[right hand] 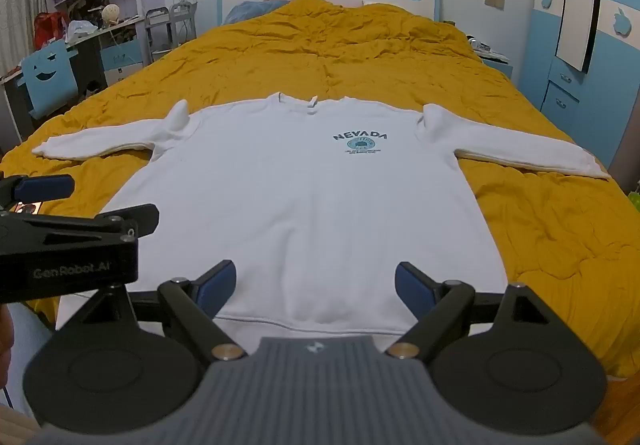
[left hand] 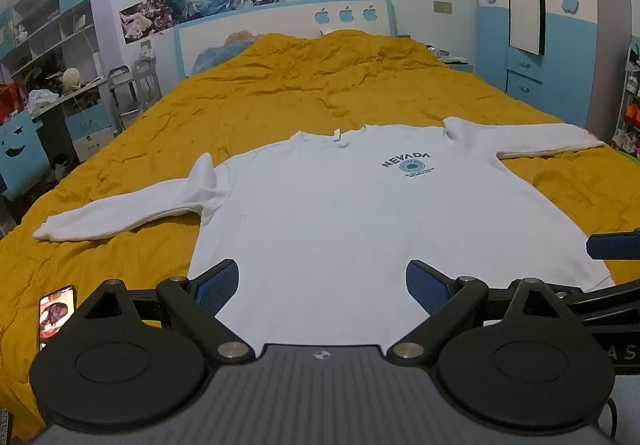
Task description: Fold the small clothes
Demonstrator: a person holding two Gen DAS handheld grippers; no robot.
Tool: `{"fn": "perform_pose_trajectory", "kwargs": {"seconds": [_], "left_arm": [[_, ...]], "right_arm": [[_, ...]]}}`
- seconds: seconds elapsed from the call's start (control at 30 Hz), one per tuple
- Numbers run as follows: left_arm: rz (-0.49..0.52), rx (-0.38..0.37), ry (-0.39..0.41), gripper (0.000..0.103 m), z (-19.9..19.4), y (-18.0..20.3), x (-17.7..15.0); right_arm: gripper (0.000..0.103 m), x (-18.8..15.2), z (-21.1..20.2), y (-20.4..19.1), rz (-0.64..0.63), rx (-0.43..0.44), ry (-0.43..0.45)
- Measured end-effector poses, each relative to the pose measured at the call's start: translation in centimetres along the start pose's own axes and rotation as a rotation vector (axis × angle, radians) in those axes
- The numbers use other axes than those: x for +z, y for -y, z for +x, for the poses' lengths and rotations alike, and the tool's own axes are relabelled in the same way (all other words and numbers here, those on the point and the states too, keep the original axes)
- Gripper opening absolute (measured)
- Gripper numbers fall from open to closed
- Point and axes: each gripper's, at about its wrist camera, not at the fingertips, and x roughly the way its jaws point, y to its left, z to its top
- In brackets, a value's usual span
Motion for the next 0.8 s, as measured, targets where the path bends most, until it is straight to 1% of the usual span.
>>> {"fn": "perform_pose_trajectory", "kwargs": {"seconds": [0.5,0.63,0.8], "left_arm": [[-0.006,-0.003,-0.012,0.103,0.0,-0.06,0.05],[-0.008,-0.003,-0.018,0.103,-0.01,0.03,-0.55],[-0.008,-0.004,-0.02,0.103,-0.11,0.04,-0.52]], "right_arm": [[0.083,-0.1,0.19,0.01,0.003,0.001,-0.004],[0.083,-0.08,0.21,-0.01,0.003,0.001,-0.005],[0.083,-0.15,0.15,-0.07,0.004,0.002,-0.008]]}}
